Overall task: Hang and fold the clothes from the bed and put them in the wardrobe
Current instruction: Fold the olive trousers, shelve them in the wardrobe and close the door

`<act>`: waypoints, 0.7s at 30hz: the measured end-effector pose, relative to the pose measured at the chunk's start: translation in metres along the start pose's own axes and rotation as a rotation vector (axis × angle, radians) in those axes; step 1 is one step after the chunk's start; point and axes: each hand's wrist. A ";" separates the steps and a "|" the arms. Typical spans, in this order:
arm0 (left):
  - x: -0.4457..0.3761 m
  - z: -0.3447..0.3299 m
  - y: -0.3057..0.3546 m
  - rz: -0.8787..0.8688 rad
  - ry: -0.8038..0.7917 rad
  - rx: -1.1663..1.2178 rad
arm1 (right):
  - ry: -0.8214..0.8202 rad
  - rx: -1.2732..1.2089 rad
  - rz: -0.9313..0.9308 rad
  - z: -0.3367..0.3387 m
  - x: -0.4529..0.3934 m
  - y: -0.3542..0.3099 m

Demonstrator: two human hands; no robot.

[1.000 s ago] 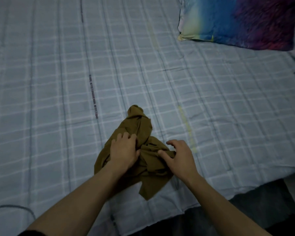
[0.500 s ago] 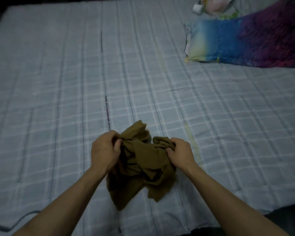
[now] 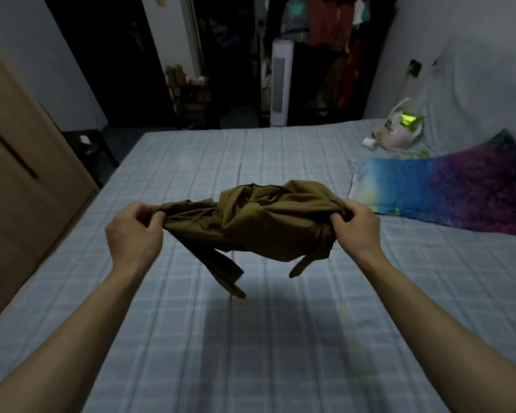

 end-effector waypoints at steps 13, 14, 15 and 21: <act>-0.006 -0.019 -0.139 0.271 -0.359 0.040 | -0.231 0.259 -0.271 -0.078 0.077 0.021; -0.010 -0.022 -0.144 0.248 -0.383 0.057 | -0.242 0.263 -0.273 -0.091 0.082 0.017; -0.014 -0.026 -0.151 0.230 -0.406 0.071 | -0.250 0.267 -0.277 -0.105 0.086 0.014; -0.019 -0.065 -0.184 0.160 -0.608 0.048 | -0.314 0.277 -0.324 -0.154 0.113 0.006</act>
Point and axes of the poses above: each hand's wrist, its own x-axis away from the middle knuckle, its own z-axis out of the back of the hand, y = z × x, and after that the axes turned 15 degrees about -x, right-handed
